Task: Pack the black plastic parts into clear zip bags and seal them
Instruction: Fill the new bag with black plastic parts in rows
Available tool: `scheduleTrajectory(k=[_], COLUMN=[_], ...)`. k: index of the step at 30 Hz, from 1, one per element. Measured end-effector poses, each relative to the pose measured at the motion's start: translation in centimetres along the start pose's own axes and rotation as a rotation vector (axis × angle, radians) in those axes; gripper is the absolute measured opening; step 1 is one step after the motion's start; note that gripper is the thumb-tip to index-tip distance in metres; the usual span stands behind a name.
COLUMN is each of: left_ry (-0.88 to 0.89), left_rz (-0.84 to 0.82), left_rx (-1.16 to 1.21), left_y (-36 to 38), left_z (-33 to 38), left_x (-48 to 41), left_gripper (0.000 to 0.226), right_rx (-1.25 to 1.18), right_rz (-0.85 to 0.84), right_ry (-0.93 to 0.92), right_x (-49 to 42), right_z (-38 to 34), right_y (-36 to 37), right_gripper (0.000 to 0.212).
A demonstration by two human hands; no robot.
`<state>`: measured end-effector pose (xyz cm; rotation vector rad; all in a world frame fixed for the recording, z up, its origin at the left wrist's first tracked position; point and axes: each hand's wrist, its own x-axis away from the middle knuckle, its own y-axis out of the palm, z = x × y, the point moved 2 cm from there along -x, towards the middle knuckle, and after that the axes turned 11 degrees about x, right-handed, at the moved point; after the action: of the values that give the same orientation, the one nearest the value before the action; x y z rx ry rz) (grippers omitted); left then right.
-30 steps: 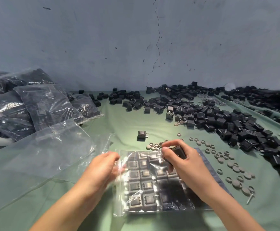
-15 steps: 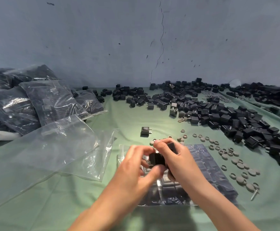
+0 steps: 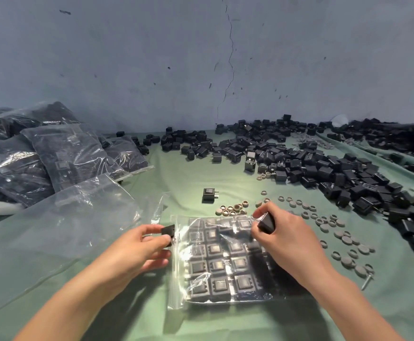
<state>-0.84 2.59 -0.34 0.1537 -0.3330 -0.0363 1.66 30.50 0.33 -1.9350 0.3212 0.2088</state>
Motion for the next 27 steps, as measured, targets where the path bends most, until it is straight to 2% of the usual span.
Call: scheduleTrajectory(k=[7,12,19,27], left_ry=[0.041,0.088,0.063,-0.046], left_rz=[-0.088,-0.035,0.071,-0.166], left_rx=[-0.044,-0.086,0.118,0.425], left_y=[3.2,3.7,2.6,4.9], left_z=[-0.8,-1.1,-0.1,-0.7], left_x=[-0.7,-0.8,-0.6,0.7], left_gripper=[0.023,0.021,0.029,0.039], right_rx=[0.121,0.131,0.136,0.127], right_rz=[-0.011,0.001,0.007,0.006], right_ry=[-0.064,-0.07,-0.062,-0.061], right_x=[0.5,0.4,0.3,0.3], right_z=[-0.2,-0.2,0.0,0.1], right_y=[0.7,0.9,1.2,1.3], right_gripper=[0.016,0.018,0.016,0.017])
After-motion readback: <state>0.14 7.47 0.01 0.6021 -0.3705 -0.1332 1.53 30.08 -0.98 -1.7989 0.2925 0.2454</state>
